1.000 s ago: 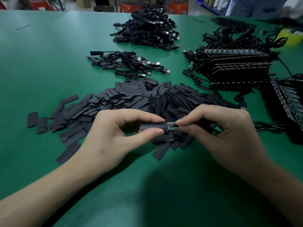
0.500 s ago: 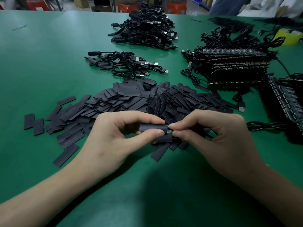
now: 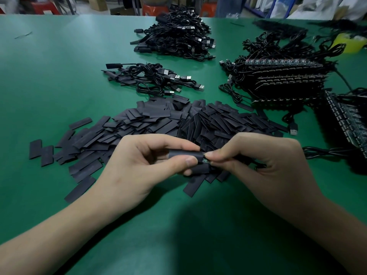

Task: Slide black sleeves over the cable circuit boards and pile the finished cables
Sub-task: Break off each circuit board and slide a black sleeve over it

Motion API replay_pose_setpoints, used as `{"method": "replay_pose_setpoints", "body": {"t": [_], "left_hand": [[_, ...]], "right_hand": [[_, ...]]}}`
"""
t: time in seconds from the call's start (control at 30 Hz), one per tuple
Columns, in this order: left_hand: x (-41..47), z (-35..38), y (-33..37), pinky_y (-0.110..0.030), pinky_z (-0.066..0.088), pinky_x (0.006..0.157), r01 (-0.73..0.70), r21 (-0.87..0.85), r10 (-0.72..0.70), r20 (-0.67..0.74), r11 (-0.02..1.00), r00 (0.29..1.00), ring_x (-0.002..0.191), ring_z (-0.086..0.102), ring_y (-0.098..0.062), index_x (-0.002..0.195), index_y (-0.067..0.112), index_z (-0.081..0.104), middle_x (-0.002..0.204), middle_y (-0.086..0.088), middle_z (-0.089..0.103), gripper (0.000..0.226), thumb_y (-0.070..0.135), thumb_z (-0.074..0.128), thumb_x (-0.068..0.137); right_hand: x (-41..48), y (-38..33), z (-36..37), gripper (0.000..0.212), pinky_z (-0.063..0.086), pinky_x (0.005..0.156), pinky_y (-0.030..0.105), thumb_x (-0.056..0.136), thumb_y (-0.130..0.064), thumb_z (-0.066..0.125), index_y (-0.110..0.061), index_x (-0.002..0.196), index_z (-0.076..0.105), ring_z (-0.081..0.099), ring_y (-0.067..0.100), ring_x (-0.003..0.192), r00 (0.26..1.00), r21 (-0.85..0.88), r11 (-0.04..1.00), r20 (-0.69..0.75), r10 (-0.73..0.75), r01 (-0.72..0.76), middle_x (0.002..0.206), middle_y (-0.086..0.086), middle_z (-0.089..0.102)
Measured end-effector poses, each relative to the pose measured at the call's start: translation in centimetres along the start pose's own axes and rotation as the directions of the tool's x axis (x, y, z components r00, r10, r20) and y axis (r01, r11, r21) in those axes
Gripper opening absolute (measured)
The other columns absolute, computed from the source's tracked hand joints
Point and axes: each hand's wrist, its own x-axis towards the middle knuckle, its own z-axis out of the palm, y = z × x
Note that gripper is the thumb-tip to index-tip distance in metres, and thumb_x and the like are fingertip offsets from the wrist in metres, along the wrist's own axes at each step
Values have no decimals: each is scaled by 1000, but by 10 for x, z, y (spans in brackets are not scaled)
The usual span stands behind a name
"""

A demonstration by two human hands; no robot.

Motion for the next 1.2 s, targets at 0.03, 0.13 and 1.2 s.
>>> {"method": "replay_pose_setpoints", "body": {"t": [0.03, 0.13, 1.2], "left_hand": [[0, 0, 0, -10, 52, 65, 6, -3, -6, 3, 1000, 1000, 62, 69, -4, 92, 10, 78, 68, -1, 76, 19, 8, 74, 73], [-2, 0, -2, -11, 52, 65, -1, 19, 1, 5, 1000, 1000, 63, 71, -5, 93, 11, 78, 70, -1, 76, 20, 8, 75, 73], [-3, -2, -2, -8, 50, 76, -204, 380, 280, -155, 902, 947, 76, 68, 5, 104, 25, 76, 91, 16, 77, 32, 25, 83, 73]], "right_hand": [[0, 1, 0, 5, 49, 66, 18, 86, -12, 80, -14, 91, 79, 69, 4, 79, 1000, -18, 1000, 5, -9, 9, 84, -9, 73], [-1, 0, 2, 5, 50, 66, 20, 88, -11, 80, -13, 91, 78, 69, 4, 80, 1000, -33, 999, -3, -9, 9, 85, -9, 74], [-1, -14, 7, 6, 51, 59, 15, 89, -21, 75, -18, 93, 78, 67, 3, 61, 982, 106, 980, -69, 175, -167, 71, -16, 71]]}}
